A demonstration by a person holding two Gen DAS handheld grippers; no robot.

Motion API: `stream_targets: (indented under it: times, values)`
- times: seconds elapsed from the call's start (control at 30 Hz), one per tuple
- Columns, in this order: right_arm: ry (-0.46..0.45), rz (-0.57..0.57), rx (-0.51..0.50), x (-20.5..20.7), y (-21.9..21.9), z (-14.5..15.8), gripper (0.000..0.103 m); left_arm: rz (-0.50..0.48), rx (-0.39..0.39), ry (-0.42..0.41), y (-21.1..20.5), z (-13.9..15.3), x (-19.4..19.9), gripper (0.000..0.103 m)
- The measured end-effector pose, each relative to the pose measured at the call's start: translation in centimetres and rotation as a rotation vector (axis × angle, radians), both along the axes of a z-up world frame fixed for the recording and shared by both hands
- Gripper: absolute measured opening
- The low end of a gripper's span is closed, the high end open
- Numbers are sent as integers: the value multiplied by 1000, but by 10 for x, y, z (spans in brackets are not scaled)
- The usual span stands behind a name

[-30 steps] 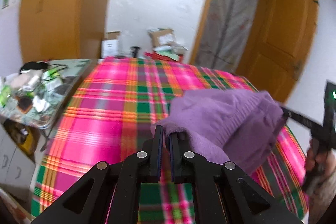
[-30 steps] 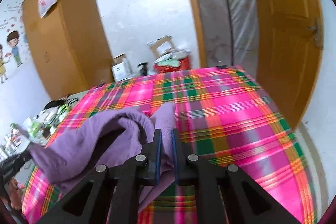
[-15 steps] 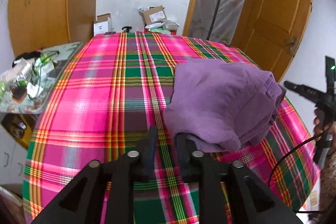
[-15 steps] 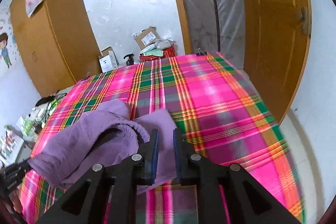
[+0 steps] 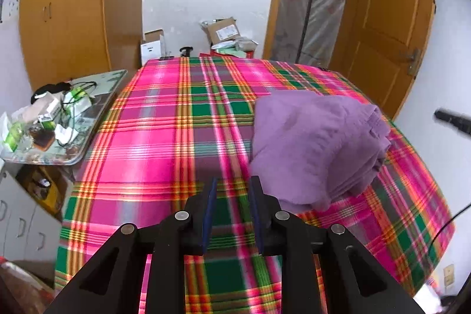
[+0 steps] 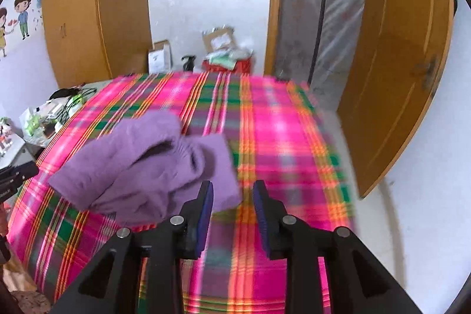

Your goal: Fold clothes

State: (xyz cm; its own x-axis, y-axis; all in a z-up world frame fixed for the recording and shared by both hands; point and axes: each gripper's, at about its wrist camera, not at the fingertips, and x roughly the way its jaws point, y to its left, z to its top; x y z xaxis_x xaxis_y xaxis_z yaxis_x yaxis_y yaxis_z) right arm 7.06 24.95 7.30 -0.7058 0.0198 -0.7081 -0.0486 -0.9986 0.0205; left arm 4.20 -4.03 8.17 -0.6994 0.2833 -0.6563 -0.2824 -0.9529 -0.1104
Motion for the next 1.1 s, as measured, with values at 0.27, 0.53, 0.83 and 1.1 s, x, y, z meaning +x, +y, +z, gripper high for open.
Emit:
stream_targets:
  times: [0.27, 0.53, 0.83, 1.1]
  values:
    - [-43, 21, -201, -28, -11, -47, 37, -219, -84, 34, 78, 9, -18, 41]
    - [-39, -1, -273, -44, -3, -57, 39, -367, -171, 73, 160, 6, -47, 42]
    - [-35, 3, -284, -55, 2, -64, 39, -463, -251, 79, 195, -10, -48, 42]
    - [-25, 40, -344, -69, -1, -66, 39, -395, -320, 72, 205, -21, -70, 42]
